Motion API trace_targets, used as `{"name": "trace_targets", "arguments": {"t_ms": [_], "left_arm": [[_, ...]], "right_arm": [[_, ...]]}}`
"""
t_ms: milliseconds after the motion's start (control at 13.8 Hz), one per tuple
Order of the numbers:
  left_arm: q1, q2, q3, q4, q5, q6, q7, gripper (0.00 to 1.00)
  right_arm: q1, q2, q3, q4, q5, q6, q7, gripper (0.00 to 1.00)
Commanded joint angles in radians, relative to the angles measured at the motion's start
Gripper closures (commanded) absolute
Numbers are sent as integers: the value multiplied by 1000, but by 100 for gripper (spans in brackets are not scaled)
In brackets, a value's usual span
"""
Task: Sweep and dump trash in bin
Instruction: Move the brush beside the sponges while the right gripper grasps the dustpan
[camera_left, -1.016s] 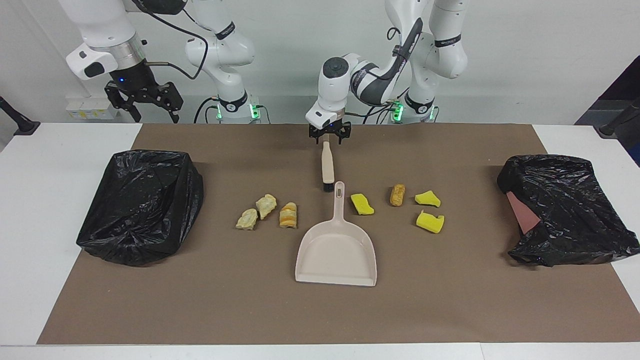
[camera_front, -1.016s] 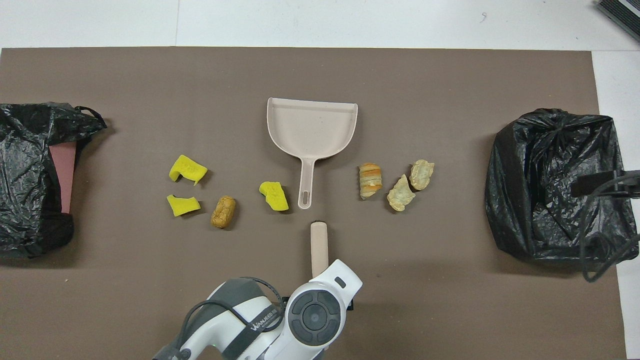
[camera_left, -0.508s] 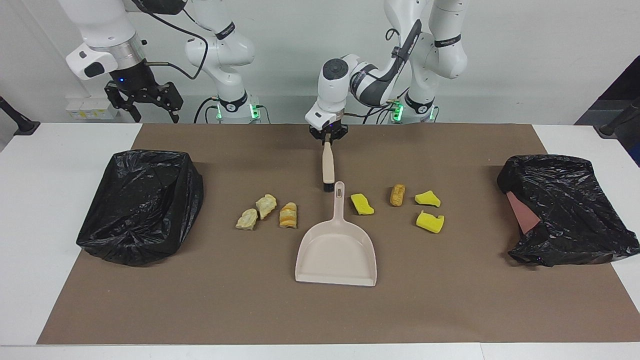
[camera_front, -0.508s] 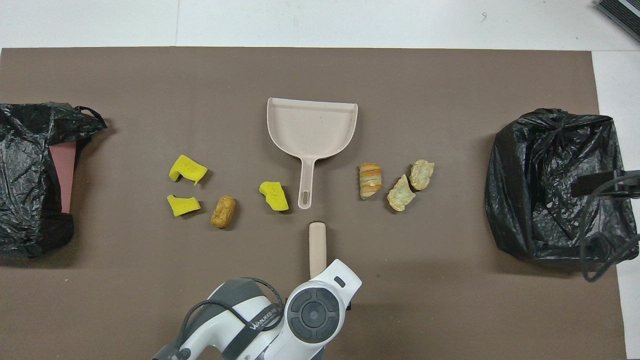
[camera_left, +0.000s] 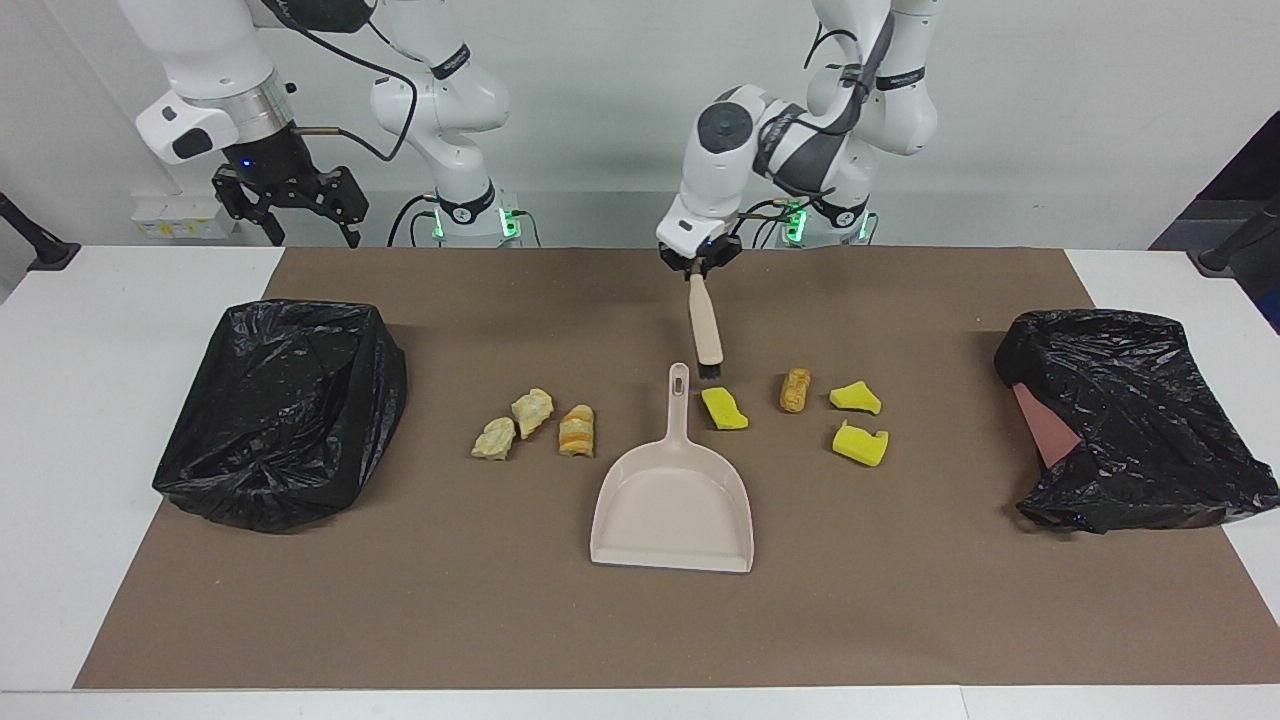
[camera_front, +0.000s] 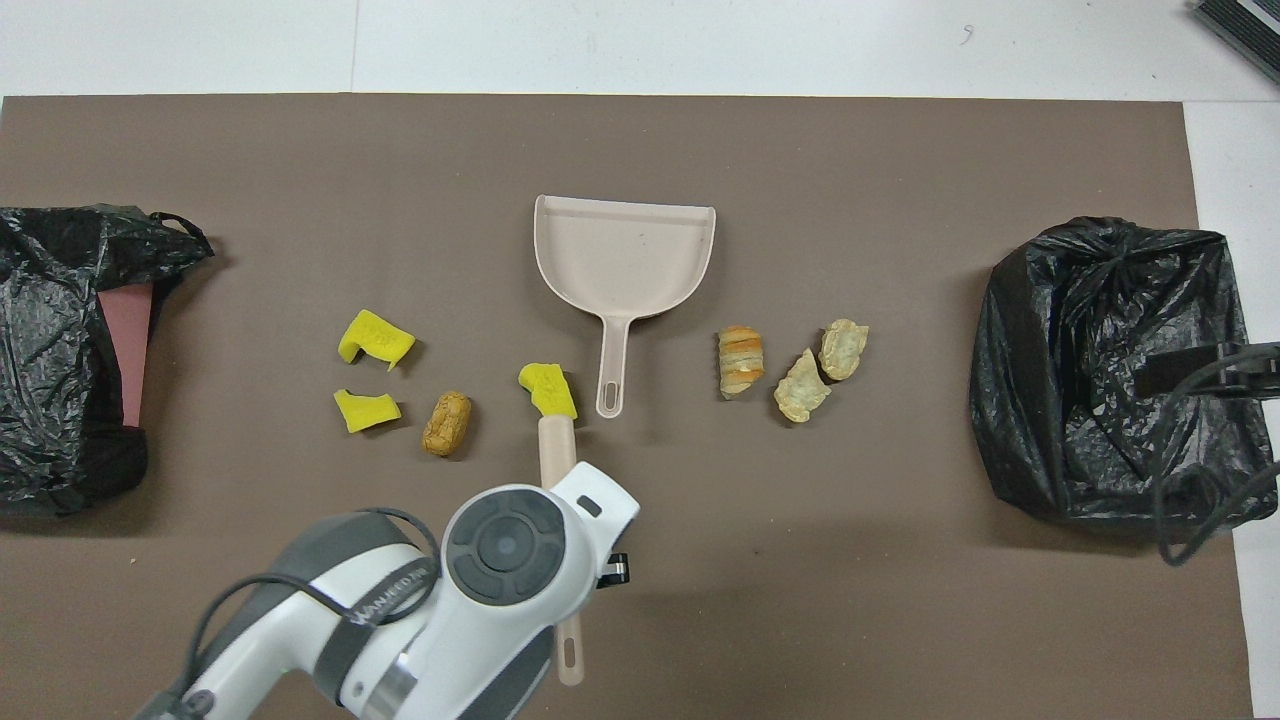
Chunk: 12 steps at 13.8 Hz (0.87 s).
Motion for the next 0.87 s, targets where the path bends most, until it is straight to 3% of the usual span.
{"name": "trace_targets", "arguments": {"t_ms": [0,145,581,799], "left_arm": [[107,-8,-7,40,23,-43,64,100],[190,10,-8,78,65,-27,89,100],[458,44,-7,77,74,48,403,100],[594,57,-8,77,76,69,590,100]], "right_arm": [[74,12,3,-23,7,41,26,0],[159,67,3,-17,16,113,143,0],[390,308,12,39,22,276,420,0],[470,406,20,41,43,423,623,0]]}}
